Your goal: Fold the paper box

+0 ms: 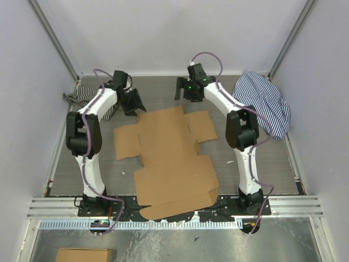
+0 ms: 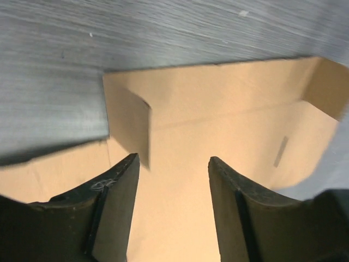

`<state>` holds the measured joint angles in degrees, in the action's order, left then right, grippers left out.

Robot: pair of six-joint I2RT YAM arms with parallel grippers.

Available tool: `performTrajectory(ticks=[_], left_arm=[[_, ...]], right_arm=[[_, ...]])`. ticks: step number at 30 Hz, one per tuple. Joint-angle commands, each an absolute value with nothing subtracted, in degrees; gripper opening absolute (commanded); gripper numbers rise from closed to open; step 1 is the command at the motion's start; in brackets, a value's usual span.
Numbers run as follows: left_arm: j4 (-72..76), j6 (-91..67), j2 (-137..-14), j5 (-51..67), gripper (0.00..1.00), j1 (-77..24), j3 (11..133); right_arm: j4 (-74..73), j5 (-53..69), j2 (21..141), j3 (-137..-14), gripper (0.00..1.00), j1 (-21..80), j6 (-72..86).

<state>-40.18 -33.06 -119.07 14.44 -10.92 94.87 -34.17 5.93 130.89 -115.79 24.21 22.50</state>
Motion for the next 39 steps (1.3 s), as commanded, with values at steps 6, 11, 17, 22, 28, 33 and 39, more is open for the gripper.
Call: performTrajectory(ticks=[6, 11, 17, 22, 28, 33, 39], left_arm=[[-38.26, -31.83, -90.21, 14.3, 0.65, -7.79, 82.04], [-34.23, -33.44, -80.3, 17.74, 0.64, -7.82, 68.15], [-30.18, -35.62, -72.35, 19.33, 0.63, -7.91, 57.7], [-26.92, -37.52, -66.12, 18.04, 0.63, -7.95, 52.23], [-25.09, -38.08, -64.28, 19.64, 0.62, -8.31, 49.93], [-27.89, -35.28, -67.76, 17.92, 0.61, -12.41, 50.68], [-26.61, -35.74, -68.74, 17.98, 0.61, -12.87, 49.29]], right_arm=[[-38.27, -2.17, 99.12, -93.61, 0.95, 27.11, 19.94], [-39.59, -14.32, 86.77, -72.69, 0.87, 33.29, 22.75], [-37.62, -15.43, 71.36, -56.53, 0.83, 34.8, 26.88], [-37.22, -11.72, 67.49, -52.24, 0.82, 34.76, 27.14], [-34.3, -7.03, 68.87, -48.63, 0.82, 35.05, 29.1], [-30.33, -6.34, 69.45, -46.3, 0.8, 35.45, 30.56], [-29.39, -8.69, 77.38, -50.81, 0.54, 36.03, 29.96]])
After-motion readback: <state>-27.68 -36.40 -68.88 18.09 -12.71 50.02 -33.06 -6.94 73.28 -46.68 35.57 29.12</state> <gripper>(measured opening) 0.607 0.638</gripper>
